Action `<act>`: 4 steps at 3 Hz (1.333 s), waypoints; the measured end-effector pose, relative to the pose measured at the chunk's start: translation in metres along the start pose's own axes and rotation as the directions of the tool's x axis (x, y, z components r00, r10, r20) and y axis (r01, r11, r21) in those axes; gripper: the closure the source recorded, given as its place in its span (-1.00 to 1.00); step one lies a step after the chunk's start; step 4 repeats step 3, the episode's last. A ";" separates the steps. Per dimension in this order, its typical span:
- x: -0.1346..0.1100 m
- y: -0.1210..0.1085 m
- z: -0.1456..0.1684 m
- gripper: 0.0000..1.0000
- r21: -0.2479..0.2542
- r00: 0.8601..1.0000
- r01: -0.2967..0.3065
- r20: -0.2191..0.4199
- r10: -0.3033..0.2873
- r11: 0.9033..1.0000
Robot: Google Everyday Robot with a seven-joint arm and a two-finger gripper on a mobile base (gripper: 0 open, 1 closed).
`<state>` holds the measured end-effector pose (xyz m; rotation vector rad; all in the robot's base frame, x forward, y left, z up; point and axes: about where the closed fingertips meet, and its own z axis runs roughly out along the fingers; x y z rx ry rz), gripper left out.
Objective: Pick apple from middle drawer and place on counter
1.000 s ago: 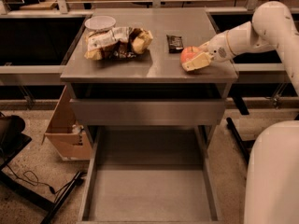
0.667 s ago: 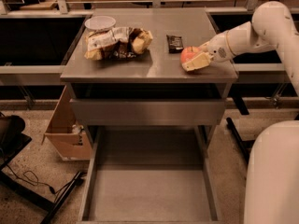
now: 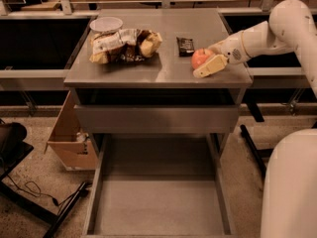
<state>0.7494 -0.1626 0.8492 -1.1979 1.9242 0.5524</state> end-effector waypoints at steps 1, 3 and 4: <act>-0.004 0.003 -0.038 -1.00 0.068 0.998 0.060 -0.008 -0.060 0.996; -0.012 0.051 -0.161 -1.00 0.341 0.974 0.214 -0.003 -0.227 0.915; -0.012 0.051 -0.161 -1.00 0.341 0.974 0.214 -0.003 -0.227 0.915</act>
Offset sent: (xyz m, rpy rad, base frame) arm -0.1719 -0.1042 0.1633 -0.2908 -0.4073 -0.2310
